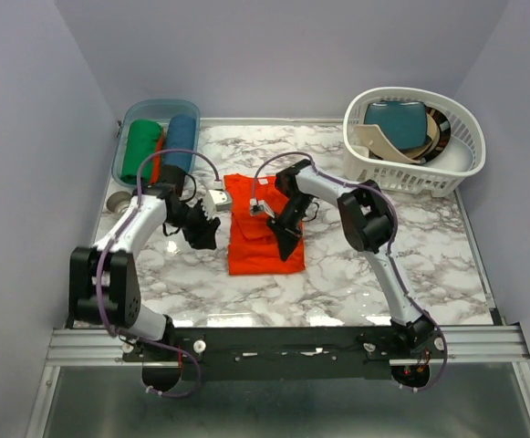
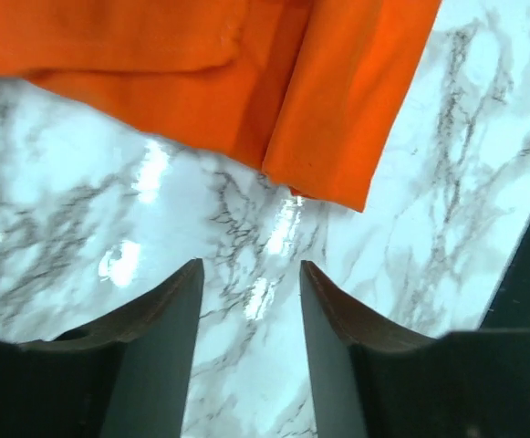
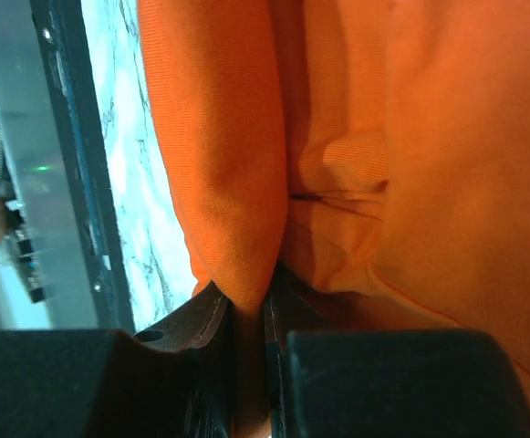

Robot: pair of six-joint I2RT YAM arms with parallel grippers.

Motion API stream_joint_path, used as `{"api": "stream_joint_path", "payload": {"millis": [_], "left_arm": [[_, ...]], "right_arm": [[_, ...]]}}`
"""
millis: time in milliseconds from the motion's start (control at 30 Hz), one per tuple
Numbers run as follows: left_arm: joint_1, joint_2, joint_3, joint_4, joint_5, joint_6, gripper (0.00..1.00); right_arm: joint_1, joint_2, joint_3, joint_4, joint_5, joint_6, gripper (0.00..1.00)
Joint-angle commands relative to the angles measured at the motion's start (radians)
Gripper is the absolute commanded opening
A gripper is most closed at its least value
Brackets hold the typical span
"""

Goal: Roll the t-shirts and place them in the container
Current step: Roll the T-shirt to the center of the board.

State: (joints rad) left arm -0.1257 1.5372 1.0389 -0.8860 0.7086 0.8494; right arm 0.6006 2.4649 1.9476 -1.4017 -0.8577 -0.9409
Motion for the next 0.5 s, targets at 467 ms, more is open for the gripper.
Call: {"api": "stream_joint_path", "payload": {"millis": [467], "left_arm": [[-0.635,-0.839,-0.847,0.936,-0.400,0.128,0.97]], "right_arm": [[0.001,0.149,0.054,-0.123,0.215,0.096,0.23]]}}
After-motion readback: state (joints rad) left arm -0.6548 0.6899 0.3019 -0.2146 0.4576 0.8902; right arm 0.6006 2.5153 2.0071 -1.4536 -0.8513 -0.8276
